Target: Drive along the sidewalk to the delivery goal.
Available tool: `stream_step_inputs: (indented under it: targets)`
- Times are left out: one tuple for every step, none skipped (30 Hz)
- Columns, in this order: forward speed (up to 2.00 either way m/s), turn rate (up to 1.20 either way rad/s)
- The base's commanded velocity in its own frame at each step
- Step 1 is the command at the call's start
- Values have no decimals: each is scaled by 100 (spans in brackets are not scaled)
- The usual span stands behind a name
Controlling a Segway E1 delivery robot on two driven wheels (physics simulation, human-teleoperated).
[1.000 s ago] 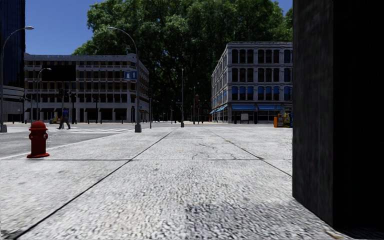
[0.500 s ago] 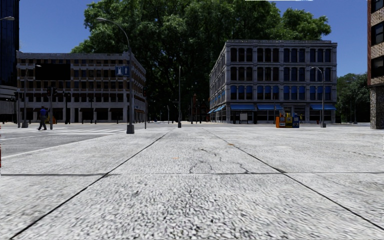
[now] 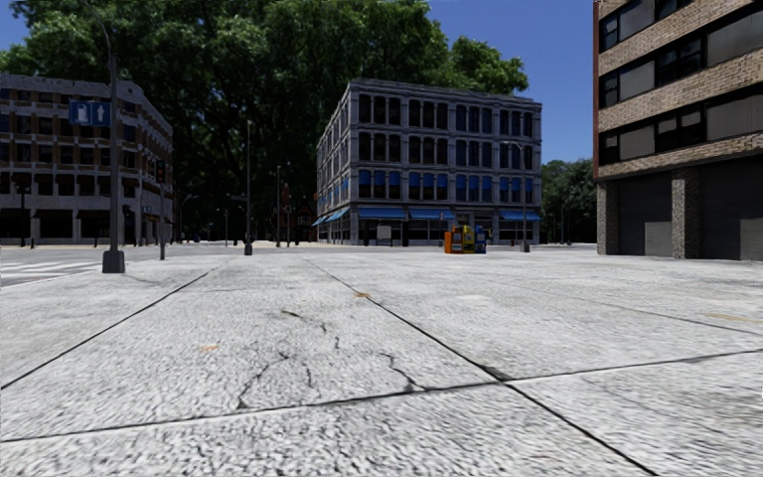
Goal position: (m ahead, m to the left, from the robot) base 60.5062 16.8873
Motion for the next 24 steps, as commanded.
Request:
stream_step_inputs:
  targets:
    - [200, -56]
    - [200, -56]
    - [200, -52]
    - [200, -41]
    - [200, -20]
    - [200, -20]
    - [200, -7]
    - [200, 0]
    - [200, 0]
    - [200, 0]
    - [200, 0]
    - [200, 0]
    - [200, 0]
    - [200, 0]
    - [200, 0]
    - [200, 0]
    - [200, 0]
    - [200, 0]
    - [200, -8]
    - [200, -8]
    - [200, -26]
    - [200, -42]
    - [200, -45]
    - [200, -45]
